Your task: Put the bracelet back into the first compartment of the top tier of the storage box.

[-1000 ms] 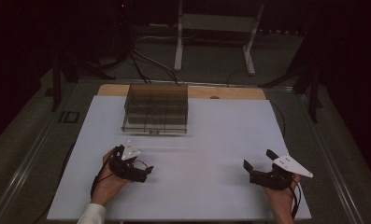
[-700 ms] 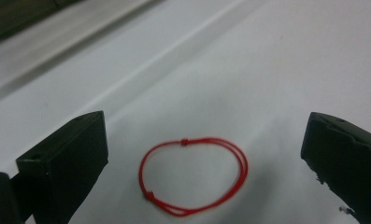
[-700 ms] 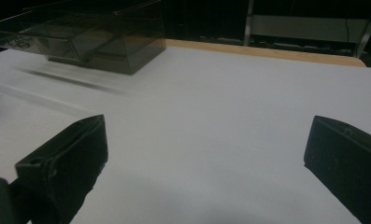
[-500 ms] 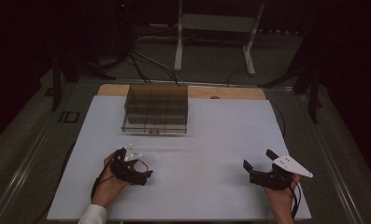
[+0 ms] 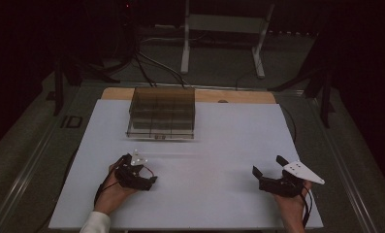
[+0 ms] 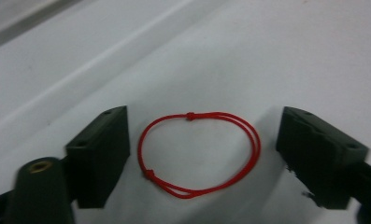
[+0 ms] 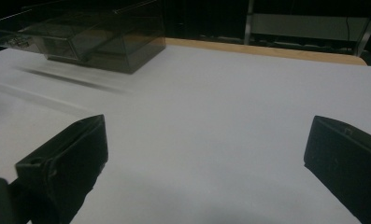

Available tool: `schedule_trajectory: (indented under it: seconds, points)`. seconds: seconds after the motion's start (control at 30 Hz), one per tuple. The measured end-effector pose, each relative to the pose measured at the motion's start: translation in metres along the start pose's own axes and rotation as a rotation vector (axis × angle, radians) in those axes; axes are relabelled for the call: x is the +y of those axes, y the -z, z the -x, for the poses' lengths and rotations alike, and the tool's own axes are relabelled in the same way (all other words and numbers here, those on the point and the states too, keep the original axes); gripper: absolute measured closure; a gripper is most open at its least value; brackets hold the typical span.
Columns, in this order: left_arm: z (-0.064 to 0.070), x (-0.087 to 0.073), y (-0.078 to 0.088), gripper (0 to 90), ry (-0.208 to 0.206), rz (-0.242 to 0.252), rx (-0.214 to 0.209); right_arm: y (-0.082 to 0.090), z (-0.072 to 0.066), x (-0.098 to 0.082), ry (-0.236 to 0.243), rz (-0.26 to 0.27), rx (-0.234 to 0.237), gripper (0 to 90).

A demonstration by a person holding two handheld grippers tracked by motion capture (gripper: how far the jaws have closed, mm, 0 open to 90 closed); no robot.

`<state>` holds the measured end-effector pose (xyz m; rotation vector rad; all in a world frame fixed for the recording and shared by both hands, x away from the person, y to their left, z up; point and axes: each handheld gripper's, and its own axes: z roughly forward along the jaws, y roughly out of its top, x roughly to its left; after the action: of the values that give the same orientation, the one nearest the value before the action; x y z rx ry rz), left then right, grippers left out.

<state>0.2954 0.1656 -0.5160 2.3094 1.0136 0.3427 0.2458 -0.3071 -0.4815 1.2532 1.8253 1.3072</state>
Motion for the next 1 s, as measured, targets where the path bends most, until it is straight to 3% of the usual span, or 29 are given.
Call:
schedule_trajectory:
  seconds: [0.2, 0.43, 0.6, 0.67, 1.0]
  points:
    - [-0.0021, 0.0007, 0.0051, 56.1, 0.011, 0.007, 0.005, -0.0003, -0.0004, -0.0001, 0.003, -0.001, 0.000, 0.4]
    - [0.0001, 0.0034, 0.0047, 90.0, 0.020, -0.009, 0.017, -0.0008, -0.0009, -0.0002, 0.005, -0.002, 0.000, 0.4]
    - [0.0015, 0.0037, 0.0052, 90.0, 0.028, -0.006, 0.029, -0.0008, -0.0007, -0.0001, 0.005, -0.003, -0.001, 0.4]
    - [0.0013, 0.0048, 0.0049, 90.0, 0.036, 0.004, 0.016, -0.0004, -0.0007, 0.0001, 0.004, -0.001, -0.002, 0.4]
    - [0.0067, 0.0087, 0.0051, 90.0, 0.015, 0.017, 0.012, 0.0000, 0.0001, 0.0002, 0.003, -0.001, -0.003, 0.4]
